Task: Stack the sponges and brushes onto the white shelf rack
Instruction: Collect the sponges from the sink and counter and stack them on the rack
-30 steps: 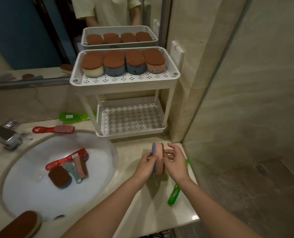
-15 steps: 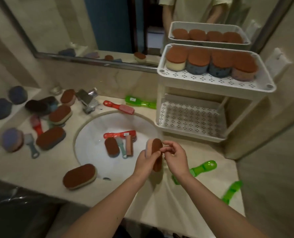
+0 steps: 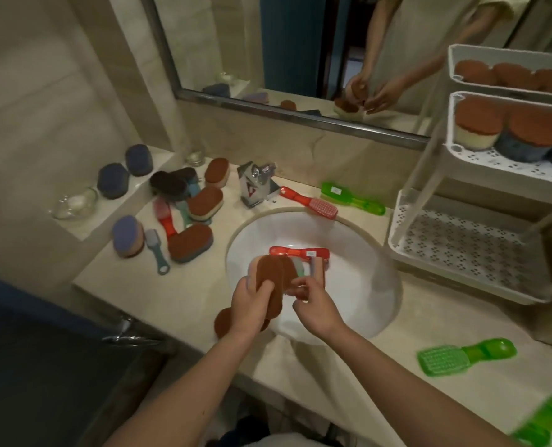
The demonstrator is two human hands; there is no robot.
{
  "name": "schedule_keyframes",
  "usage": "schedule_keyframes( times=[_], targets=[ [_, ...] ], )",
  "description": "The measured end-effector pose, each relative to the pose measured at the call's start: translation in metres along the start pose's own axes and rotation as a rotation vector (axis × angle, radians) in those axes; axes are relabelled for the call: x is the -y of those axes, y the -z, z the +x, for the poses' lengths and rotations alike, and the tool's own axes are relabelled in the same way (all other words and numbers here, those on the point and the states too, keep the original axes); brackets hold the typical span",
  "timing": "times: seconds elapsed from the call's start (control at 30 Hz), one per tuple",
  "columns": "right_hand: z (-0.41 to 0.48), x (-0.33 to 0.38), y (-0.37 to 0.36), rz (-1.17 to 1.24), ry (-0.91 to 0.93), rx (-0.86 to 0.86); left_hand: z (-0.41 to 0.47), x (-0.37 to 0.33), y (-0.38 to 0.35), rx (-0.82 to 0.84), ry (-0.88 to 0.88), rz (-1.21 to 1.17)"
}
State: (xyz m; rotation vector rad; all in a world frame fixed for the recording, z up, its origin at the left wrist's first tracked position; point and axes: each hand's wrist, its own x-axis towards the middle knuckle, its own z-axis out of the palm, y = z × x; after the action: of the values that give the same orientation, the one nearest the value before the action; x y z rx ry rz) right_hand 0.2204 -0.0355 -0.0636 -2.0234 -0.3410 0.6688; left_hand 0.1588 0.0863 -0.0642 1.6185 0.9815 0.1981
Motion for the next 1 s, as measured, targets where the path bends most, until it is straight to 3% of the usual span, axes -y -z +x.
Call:
schedule_keyframes(
  times=[0.23, 0.5, 0.63, 0.8, 1.0],
  targets=[
    [0.012, 0.018, -0.06, -0.455, 0.089, 0.248, 0.027, 0.013, 0.063, -0.031, 0.02, -0.042],
    [0.019, 0.014, -0.103, -0.761, 0.189, 0.247, 0.054, 0.025, 0.106, 0.054, 0.053, -0.031],
    [0.017, 0.014, -0.111, -0.635, 0.079, 0.16, 0.062, 0.028, 0.115, 0.099, 0.045, -0.03],
    [0.02, 0.029, -0.103, -0.296, -0.078, -0.102, 0.068, 0.023, 0.116, 0.156, 0.038, -0.095],
    [0.02, 0.053, -0.072, 0.131, -0.097, -0.377, 0.076, -0.005, 0.095, 0.203, 0.016, -0.181]
  ],
)
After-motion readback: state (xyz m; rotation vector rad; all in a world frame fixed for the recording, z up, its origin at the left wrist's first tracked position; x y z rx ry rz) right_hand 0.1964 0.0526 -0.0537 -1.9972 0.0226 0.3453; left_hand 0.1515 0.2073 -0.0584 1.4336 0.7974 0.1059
